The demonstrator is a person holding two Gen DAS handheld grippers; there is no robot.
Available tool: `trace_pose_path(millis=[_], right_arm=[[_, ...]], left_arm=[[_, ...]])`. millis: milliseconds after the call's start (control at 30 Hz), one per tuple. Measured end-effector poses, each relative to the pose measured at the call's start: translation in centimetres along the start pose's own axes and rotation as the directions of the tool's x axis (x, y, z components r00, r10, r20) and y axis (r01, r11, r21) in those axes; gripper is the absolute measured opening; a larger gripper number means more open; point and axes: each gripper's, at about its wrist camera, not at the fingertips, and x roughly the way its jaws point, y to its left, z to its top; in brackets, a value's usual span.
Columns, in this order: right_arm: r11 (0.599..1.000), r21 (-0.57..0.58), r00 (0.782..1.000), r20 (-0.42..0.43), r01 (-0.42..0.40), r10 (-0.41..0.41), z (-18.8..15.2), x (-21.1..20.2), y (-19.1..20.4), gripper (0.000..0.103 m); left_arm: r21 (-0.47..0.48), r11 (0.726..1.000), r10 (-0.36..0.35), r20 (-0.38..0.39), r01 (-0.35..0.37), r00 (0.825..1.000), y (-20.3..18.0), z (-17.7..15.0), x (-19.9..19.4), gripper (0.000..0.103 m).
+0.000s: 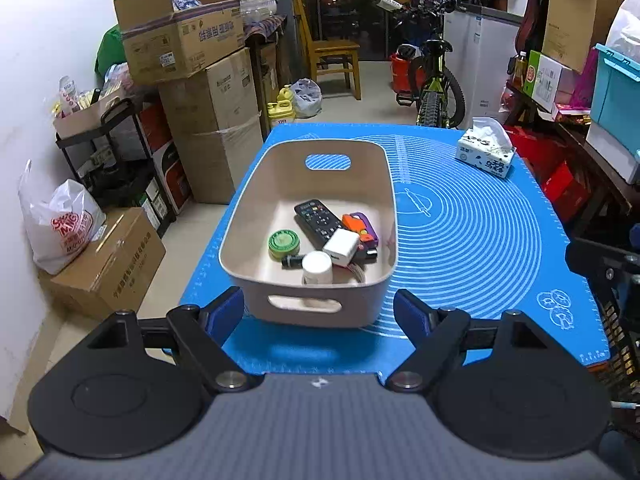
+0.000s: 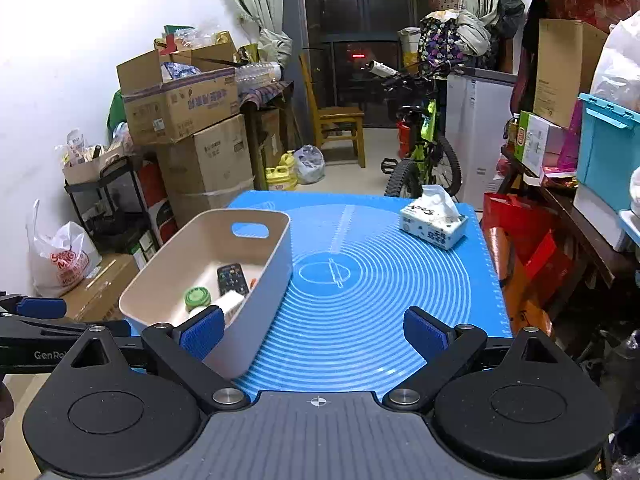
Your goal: Organize rigid objects
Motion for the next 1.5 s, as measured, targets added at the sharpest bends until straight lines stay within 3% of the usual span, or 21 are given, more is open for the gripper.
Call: trace_pose_path(millis=[867,1500], right_arm=[[1.000,-0.029,0.998,0.067,0.000,0.002,-9.2,-4.1,0.1,0.096],[0.999,-0.034,0.996,0.091,0.014,-0.011,-10.5,-4.5,0.3,0.096]], left_arm=[[0.001,1.000,0.002,0.081,-0.002,0.997,-1.4,-8.1,-2.7,0.082],[-0.010,1.000,-0.004,0.081,0.005,0.997,-1.4,-9.5,-2.4,0.082]])
